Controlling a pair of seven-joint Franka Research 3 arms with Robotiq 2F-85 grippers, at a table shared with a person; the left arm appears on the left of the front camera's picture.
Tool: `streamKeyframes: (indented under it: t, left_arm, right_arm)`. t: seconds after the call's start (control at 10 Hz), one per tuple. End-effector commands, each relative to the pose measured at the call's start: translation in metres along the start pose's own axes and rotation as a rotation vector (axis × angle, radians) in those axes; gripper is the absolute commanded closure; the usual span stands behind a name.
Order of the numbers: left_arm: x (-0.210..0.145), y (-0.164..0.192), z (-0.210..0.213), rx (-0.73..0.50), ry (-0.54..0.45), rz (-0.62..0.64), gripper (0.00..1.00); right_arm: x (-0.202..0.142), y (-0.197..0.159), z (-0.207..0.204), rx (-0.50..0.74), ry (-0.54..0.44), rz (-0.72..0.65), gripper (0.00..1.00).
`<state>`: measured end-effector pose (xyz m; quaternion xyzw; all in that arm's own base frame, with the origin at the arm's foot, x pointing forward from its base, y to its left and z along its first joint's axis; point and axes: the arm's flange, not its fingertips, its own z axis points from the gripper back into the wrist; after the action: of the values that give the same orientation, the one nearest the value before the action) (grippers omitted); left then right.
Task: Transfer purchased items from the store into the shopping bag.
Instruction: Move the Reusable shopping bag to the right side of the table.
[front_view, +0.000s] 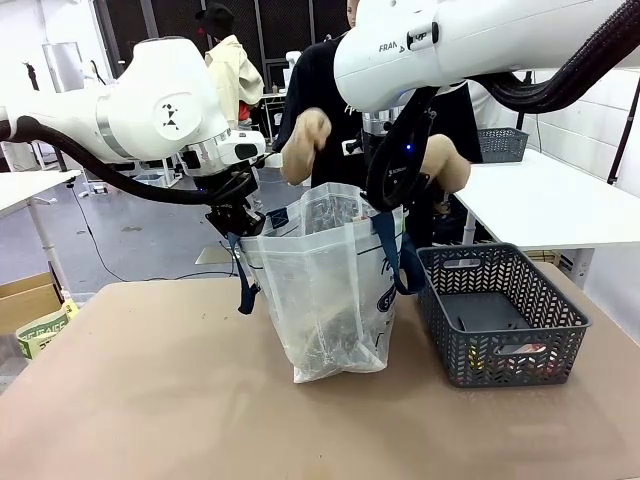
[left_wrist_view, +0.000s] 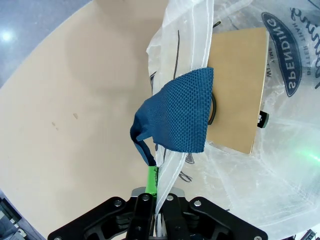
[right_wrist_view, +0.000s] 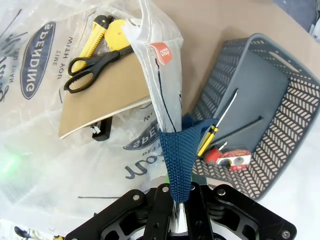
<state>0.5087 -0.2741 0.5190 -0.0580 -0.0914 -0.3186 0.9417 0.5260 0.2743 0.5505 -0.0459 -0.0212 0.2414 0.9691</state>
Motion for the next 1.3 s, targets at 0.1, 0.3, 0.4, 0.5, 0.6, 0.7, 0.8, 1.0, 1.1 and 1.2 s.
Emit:
streamKeyframes:
  t: [0.1, 0.3, 0.4, 0.5, 0.6, 0.7, 0.8, 1.0, 1.1, 1.2]
  left_arm:
    - [-0.0006, 0.0, -0.0011, 0.0, 0.003, -0.002, 1.0]
    - [-0.0006, 0.0, -0.0011, 0.0, 0.003, -0.002, 1.0]
    - [-0.0006, 0.0, -0.0011, 0.0, 0.003, -0.002, 1.0]
    - [-0.0006, 0.0, -0.0011, 0.0, 0.003, -0.002, 1.0]
    - [-0.0006, 0.0, -0.0011, 0.0, 0.003, -0.002, 1.0]
    - [-0.0006, 0.0, -0.0011, 0.0, 0.003, -0.002, 1.0]
    - [-0.0006, 0.0, -0.0011, 0.0, 0.003, -0.002, 1.0]
    - [-0.0006, 0.0, -0.0011, 0.0, 0.003, -0.002, 1.0]
    - [-0.0006, 0.0, -0.0011, 0.0, 0.003, -0.002, 1.0]
    - [-0.0006, 0.0, -0.0011, 0.0, 0.003, -0.002, 1.0]
  right_arm:
    - [0.0001, -0.0002, 0.0006, 0.0, -0.002, 0.0, 1.0]
    - [0.0001, -0.0002, 0.0006, 0.0, -0.002, 0.0, 1.0]
    - [0.0001, -0.0002, 0.0006, 0.0, -0.002, 0.0, 1.0]
    - [0.0001, -0.0002, 0.0006, 0.0, -0.002, 0.0, 1.0]
    - [0.0001, -0.0002, 0.0006, 0.0, -0.002, 0.0, 1.0]
    - [0.0001, -0.0002, 0.0006, 0.0, -0.002, 0.0, 1.0]
    - [0.0001, -0.0002, 0.0006, 0.0, -0.002, 0.0, 1.0]
    - [0.0001, -0.0002, 0.0006, 0.0, -0.002, 0.0, 1.0]
    - [0.0001, -0.0002, 0.0006, 0.0, -0.002, 0.0, 1.0]
    - [0.0001, -0.0002, 0.0006, 0.0, -0.002, 0.0, 1.0]
